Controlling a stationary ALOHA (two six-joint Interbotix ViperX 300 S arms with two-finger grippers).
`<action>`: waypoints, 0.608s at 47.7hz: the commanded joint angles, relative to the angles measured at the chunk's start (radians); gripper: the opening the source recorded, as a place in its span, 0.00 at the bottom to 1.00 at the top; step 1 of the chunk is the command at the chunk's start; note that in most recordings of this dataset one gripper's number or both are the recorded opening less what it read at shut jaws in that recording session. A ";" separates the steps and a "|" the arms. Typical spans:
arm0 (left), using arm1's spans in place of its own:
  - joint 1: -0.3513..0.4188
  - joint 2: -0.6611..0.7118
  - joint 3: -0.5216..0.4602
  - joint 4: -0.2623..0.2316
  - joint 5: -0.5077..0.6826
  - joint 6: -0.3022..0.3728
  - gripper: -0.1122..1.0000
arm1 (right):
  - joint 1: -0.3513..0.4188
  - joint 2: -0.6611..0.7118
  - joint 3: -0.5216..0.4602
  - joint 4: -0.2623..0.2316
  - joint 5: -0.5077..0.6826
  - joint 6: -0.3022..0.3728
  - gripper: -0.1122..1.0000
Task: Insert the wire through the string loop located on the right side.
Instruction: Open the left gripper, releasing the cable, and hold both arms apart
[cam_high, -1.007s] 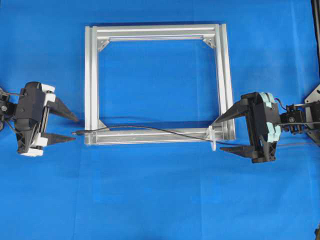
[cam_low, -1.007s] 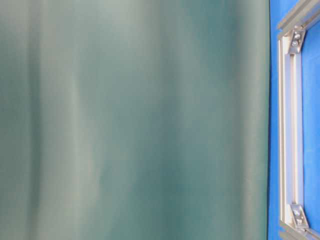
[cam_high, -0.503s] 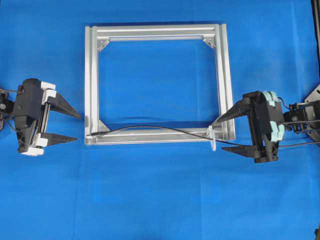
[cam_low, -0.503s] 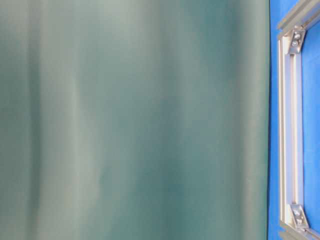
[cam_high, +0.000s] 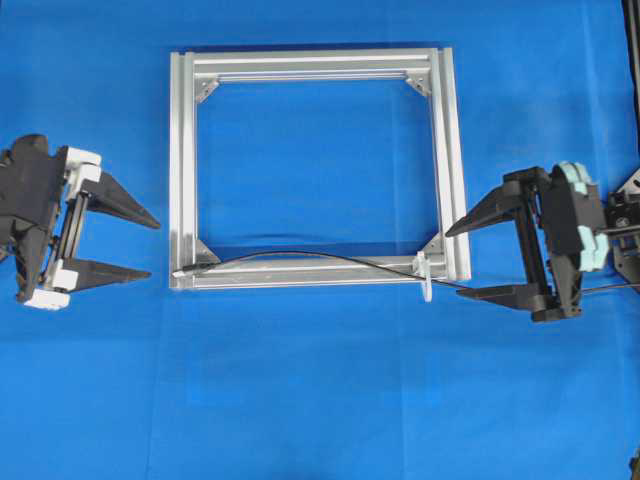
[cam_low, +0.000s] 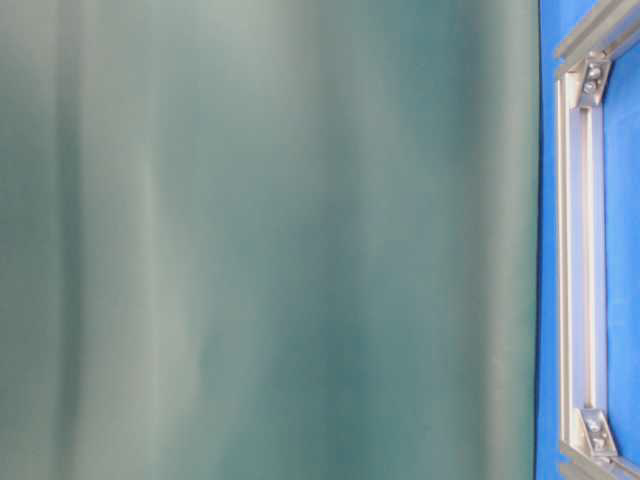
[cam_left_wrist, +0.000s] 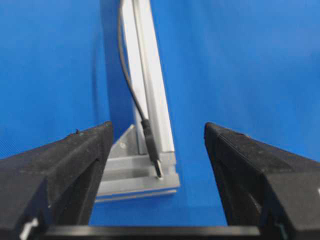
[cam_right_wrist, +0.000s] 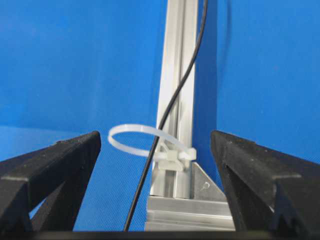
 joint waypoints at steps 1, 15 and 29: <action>0.009 -0.006 -0.009 0.002 -0.002 0.002 0.70 | -0.003 -0.026 -0.021 -0.009 0.008 -0.002 0.93; 0.011 -0.003 -0.009 0.002 0.002 0.002 0.70 | -0.005 -0.021 -0.023 -0.014 0.006 -0.002 0.93; 0.011 -0.003 -0.009 0.003 0.002 0.003 0.70 | -0.005 -0.021 -0.023 -0.021 0.012 -0.002 0.93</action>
